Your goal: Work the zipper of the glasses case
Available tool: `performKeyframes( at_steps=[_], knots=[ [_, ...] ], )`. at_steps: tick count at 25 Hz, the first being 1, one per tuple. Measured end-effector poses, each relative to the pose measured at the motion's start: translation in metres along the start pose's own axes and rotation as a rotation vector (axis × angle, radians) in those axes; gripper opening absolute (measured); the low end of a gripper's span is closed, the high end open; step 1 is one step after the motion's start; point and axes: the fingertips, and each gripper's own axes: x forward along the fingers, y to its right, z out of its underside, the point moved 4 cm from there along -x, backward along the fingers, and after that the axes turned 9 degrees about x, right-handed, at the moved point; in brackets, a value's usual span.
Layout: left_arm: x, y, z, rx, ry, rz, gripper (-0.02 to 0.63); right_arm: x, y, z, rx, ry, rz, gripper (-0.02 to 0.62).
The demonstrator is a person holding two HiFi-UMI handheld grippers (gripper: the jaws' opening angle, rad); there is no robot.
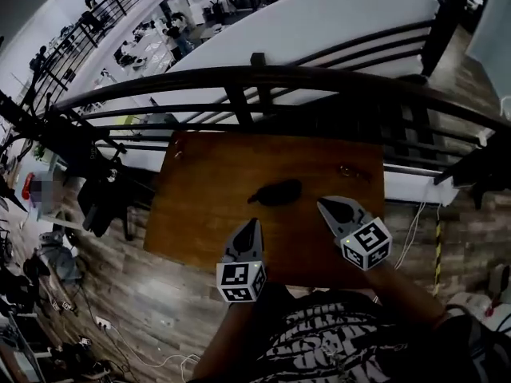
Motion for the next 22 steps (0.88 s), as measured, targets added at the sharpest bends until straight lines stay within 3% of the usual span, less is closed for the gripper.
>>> performKeyframes(
  at_steps=[5,8,11,17,22],
  knots=[
    [0.042,-0.044,0.016,0.001,-0.045,0.183,0.005,0.020,0.001,-0.004,0.088,-0.019,0.176,-0.006],
    [0.086,-0.065,0.026,0.048,-0.086,0.281,0.005,0.048,0.016,0.000,0.096,-0.040,0.236,-0.006],
    [0.134,-0.069,0.042,0.110,-0.149,0.433,0.005,0.075,0.031,0.004,0.178,-0.049,0.271,-0.006],
    [0.204,-0.040,0.091,0.319,-0.322,0.724,0.005,0.102,0.042,0.020,0.147,-0.120,0.309,-0.006],
    [0.242,-0.011,0.139,0.572,-0.495,0.878,0.005,0.117,0.070,0.059,0.056,-0.267,0.203,-0.006]
  ],
)
